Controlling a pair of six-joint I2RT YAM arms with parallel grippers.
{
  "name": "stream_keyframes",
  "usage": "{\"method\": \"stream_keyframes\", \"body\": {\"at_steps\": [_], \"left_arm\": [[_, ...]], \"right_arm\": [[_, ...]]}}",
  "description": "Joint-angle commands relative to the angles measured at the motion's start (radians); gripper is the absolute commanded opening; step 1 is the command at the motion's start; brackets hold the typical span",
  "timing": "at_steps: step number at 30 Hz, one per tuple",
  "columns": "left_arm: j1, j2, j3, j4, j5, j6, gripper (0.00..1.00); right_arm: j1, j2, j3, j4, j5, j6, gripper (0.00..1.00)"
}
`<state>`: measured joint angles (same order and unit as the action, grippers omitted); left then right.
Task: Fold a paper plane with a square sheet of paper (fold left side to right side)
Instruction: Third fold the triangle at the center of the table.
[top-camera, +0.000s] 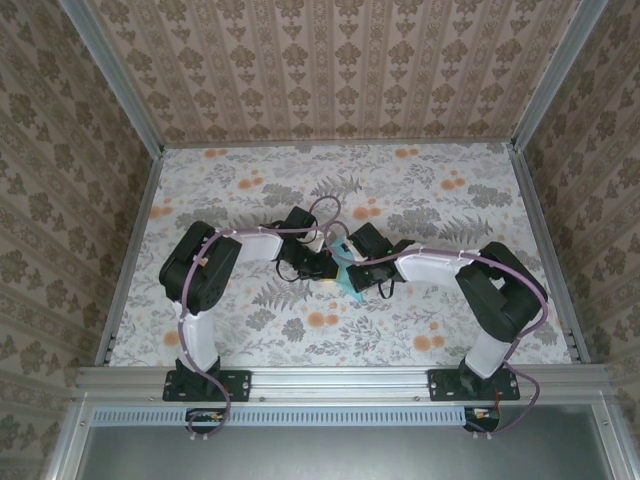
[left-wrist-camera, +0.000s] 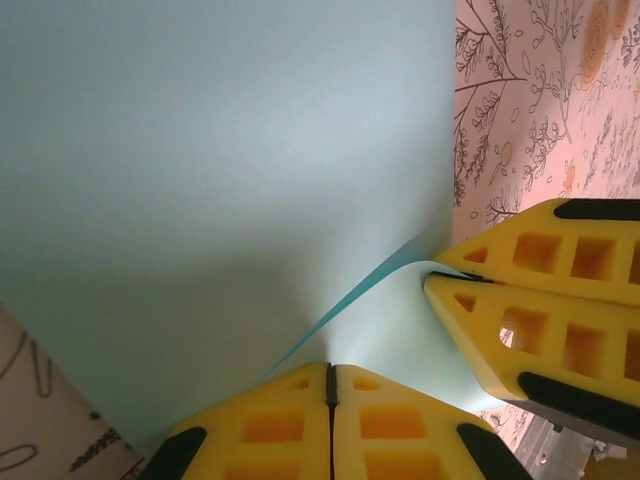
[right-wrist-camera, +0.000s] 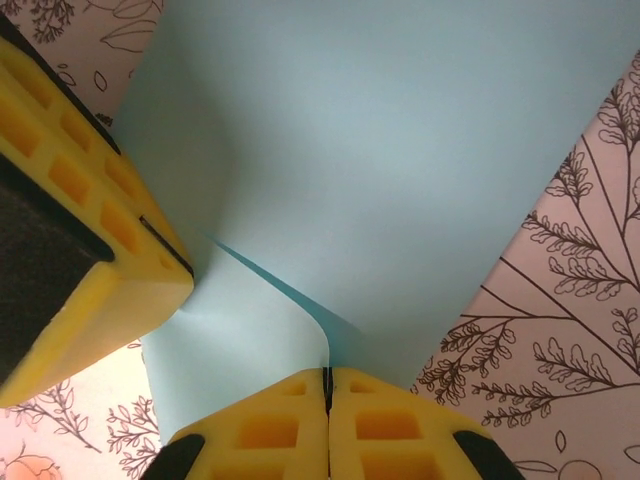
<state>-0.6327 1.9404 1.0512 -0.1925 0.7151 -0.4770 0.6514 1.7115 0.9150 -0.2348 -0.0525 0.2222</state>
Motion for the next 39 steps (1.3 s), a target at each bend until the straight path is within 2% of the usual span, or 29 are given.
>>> {"method": "stream_keyframes", "body": {"at_steps": [1, 6, 12, 16, 21, 29, 39], "left_arm": [[0.003, 0.039, -0.03, -0.056, -0.062, 0.011, 0.06], [-0.001, 0.045, -0.027, -0.057, -0.062, 0.008, 0.06], [-0.002, 0.045, -0.024, -0.059, -0.062, 0.006, 0.06], [-0.002, 0.042, -0.021, -0.064, -0.065, 0.008, 0.06], [-0.002, 0.042, -0.014, -0.071, -0.066, 0.008, 0.06], [-0.004, 0.044, -0.008, -0.074, -0.065, 0.009, 0.05], [-0.005, 0.055, 0.006, -0.078, -0.063, 0.012, 0.05]], "right_arm": [[-0.029, -0.061, 0.038, -0.069, -0.003, 0.038, 0.08], [-0.045, -0.125, 0.047, -0.108, -0.008, 0.059, 0.19], [-0.049, -0.208, 0.048, -0.192, -0.032, 0.123, 0.21], [-0.048, -0.267, 0.031, -0.209, -0.105, 0.253, 0.17], [-0.017, -0.31, -0.043, -0.1, -0.197, 0.487, 0.15], [0.09, -0.202, -0.023, -0.045, -0.137, 0.638, 0.09], [0.103, -0.085, 0.012, -0.036, -0.106, 0.654, 0.08]]}}
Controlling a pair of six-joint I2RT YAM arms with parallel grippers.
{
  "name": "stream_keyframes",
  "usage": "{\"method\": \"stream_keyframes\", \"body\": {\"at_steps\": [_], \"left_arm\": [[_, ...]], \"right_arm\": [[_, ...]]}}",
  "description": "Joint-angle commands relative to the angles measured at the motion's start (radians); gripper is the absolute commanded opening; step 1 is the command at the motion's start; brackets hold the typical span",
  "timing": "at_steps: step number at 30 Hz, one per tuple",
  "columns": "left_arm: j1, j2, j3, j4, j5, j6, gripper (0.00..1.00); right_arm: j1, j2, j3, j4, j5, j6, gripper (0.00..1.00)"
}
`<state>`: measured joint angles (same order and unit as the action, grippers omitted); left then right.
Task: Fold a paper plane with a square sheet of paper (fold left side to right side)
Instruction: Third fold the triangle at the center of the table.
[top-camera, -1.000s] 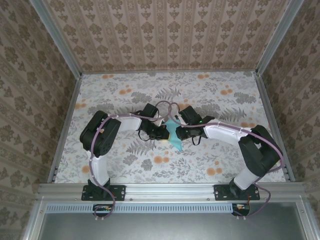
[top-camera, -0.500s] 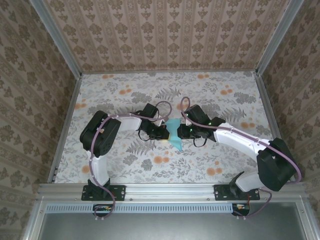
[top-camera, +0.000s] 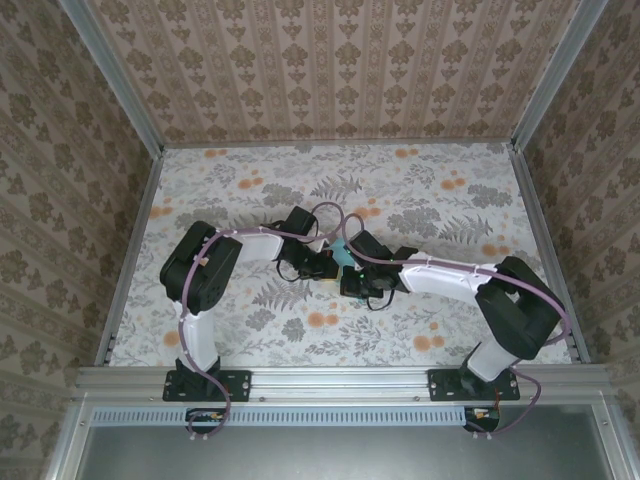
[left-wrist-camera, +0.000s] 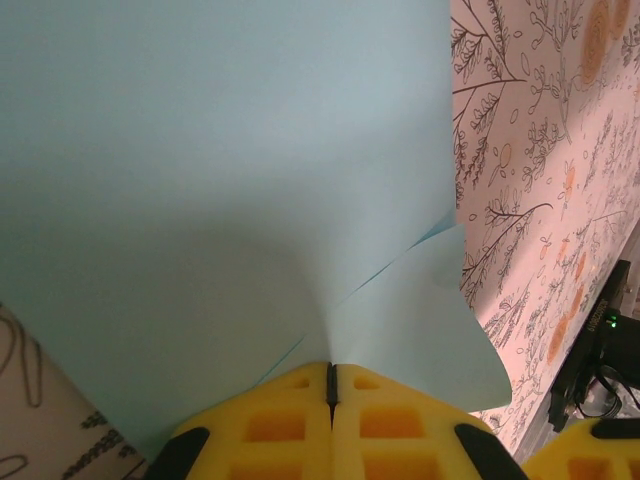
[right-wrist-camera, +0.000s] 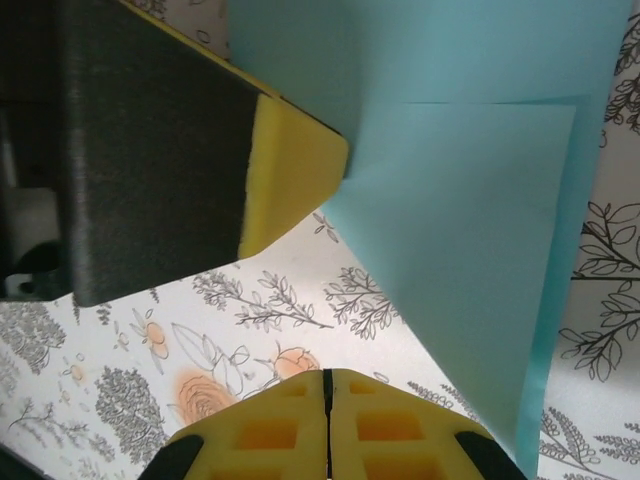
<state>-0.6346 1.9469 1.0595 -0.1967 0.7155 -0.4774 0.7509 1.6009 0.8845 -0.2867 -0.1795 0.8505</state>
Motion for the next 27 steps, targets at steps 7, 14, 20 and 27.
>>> {"method": "stream_keyframes", "body": {"at_steps": [7, 14, 20, 27], "left_arm": [[-0.004, 0.05, -0.001, -0.076, -0.064, 0.016, 0.05], [-0.004, 0.049, -0.001, -0.079, -0.065, 0.019, 0.05], [-0.004, 0.048, -0.004, -0.081, -0.065, 0.022, 0.05], [-0.004, 0.047, -0.006, -0.082, -0.065, 0.024, 0.05]], "right_arm": [[0.005, 0.074, 0.061, 0.011, 0.036, 0.011, 0.08], [0.005, 0.104, 0.066, 0.008, 0.061, 0.009, 0.08], [0.004, 0.116, 0.067, -0.01, 0.084, 0.022, 0.07], [-0.001, 0.116, 0.053, -0.015, 0.09, 0.045, 0.07]]}}
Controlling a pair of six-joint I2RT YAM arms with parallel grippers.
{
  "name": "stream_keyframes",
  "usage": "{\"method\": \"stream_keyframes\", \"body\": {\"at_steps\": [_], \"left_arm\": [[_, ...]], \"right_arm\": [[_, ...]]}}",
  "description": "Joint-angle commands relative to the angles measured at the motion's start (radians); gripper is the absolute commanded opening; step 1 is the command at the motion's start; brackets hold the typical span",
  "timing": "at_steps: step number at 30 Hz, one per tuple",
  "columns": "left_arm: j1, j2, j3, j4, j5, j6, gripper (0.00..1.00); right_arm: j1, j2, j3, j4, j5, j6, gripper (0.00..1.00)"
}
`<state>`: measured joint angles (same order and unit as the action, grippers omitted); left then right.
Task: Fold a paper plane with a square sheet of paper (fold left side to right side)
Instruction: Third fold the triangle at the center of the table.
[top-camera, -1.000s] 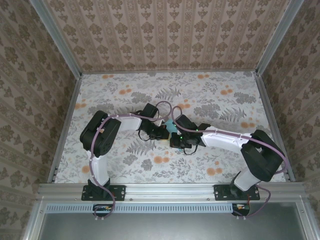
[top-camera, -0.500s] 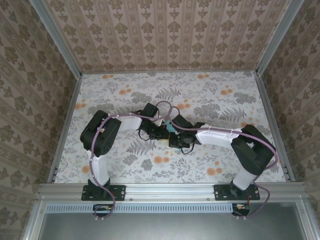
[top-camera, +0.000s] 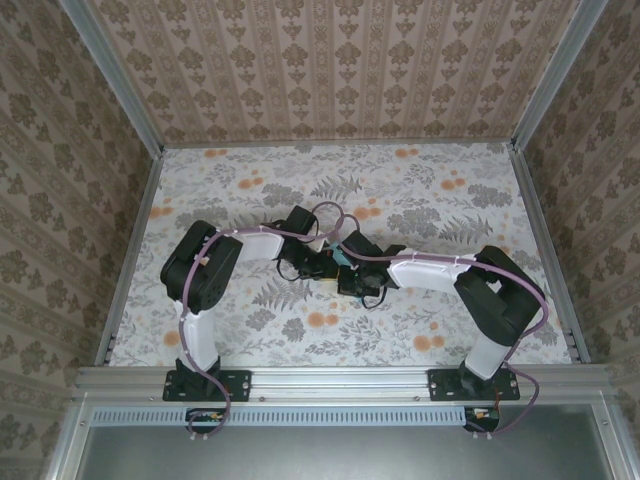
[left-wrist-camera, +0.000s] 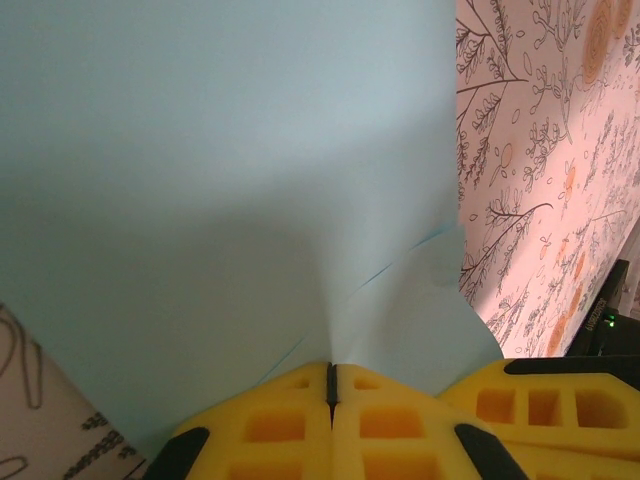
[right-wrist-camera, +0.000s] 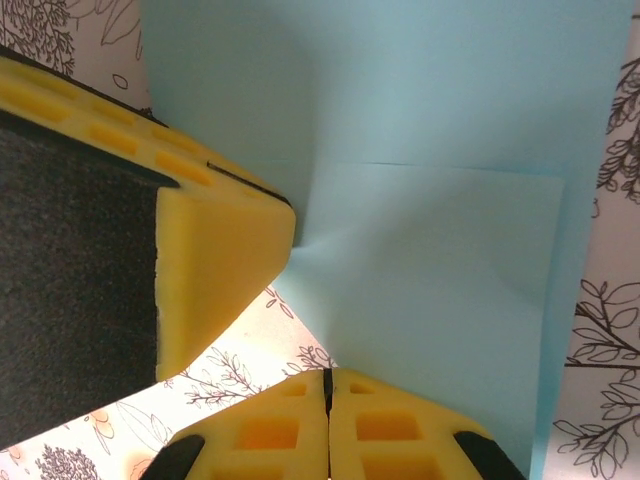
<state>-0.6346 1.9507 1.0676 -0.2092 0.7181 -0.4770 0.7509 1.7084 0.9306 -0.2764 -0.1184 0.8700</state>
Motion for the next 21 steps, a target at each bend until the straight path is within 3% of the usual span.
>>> {"method": "stream_keyframes", "body": {"at_steps": [1, 21], "left_arm": [[-0.003, 0.043, -0.014, -0.069, -0.068, 0.023, 0.05], [-0.003, 0.045, -0.011, -0.074, -0.069, 0.027, 0.05]], "right_arm": [[-0.001, 0.007, 0.005, -0.026, 0.031, 0.027, 0.07], [-0.015, -0.003, -0.039, -0.065, 0.028, 0.087, 0.07]]}}
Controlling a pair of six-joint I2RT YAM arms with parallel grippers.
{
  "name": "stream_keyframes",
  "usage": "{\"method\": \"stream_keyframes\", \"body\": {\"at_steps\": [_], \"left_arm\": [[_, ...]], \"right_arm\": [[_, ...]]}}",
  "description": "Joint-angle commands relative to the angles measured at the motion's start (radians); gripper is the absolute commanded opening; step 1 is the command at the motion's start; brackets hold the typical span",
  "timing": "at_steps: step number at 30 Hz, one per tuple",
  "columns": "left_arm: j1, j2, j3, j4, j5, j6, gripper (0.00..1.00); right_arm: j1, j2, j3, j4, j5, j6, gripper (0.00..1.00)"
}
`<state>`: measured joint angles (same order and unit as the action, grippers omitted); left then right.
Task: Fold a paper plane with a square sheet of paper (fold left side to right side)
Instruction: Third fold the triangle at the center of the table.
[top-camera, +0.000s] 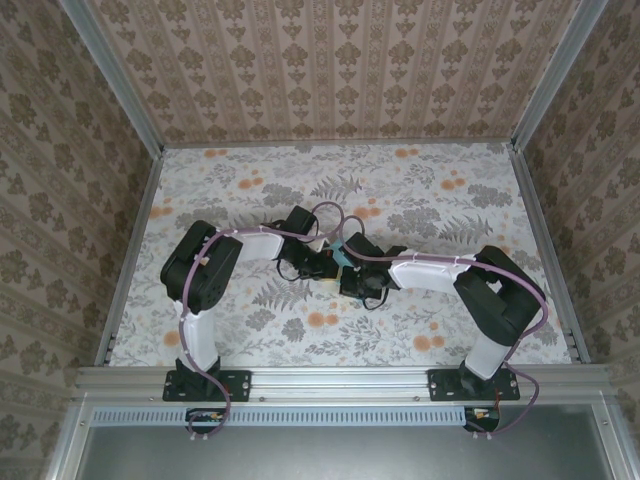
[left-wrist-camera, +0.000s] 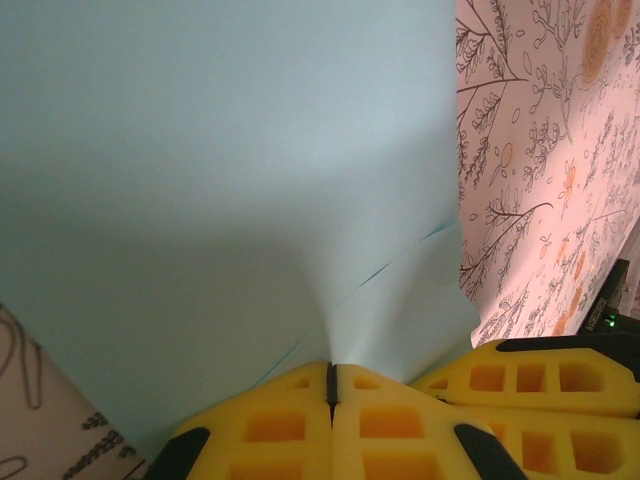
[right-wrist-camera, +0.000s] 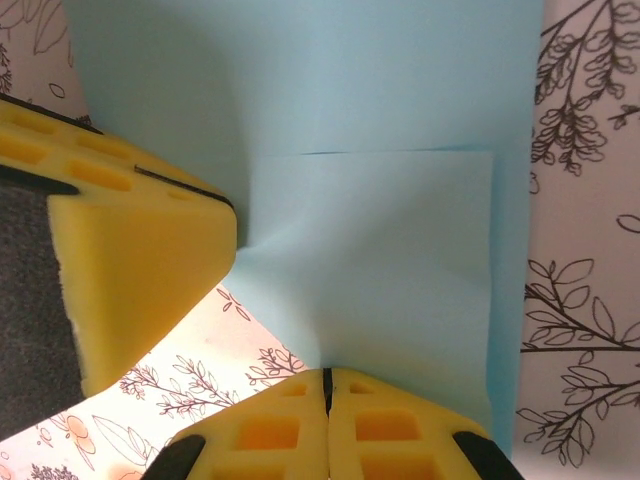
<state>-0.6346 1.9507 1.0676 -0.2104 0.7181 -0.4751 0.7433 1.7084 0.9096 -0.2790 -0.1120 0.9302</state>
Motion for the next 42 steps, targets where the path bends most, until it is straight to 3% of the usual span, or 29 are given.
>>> {"method": "stream_keyframes", "body": {"at_steps": [1, 42], "left_arm": [[-0.004, 0.044, -0.01, -0.073, -0.068, 0.024, 0.05], [0.001, 0.053, 0.011, -0.097, -0.1, 0.037, 0.05]], "right_arm": [[-0.008, -0.003, -0.019, -0.065, 0.021, 0.027, 0.07], [-0.006, -0.154, -0.185, -0.1, -0.014, 0.107, 0.06]]}}
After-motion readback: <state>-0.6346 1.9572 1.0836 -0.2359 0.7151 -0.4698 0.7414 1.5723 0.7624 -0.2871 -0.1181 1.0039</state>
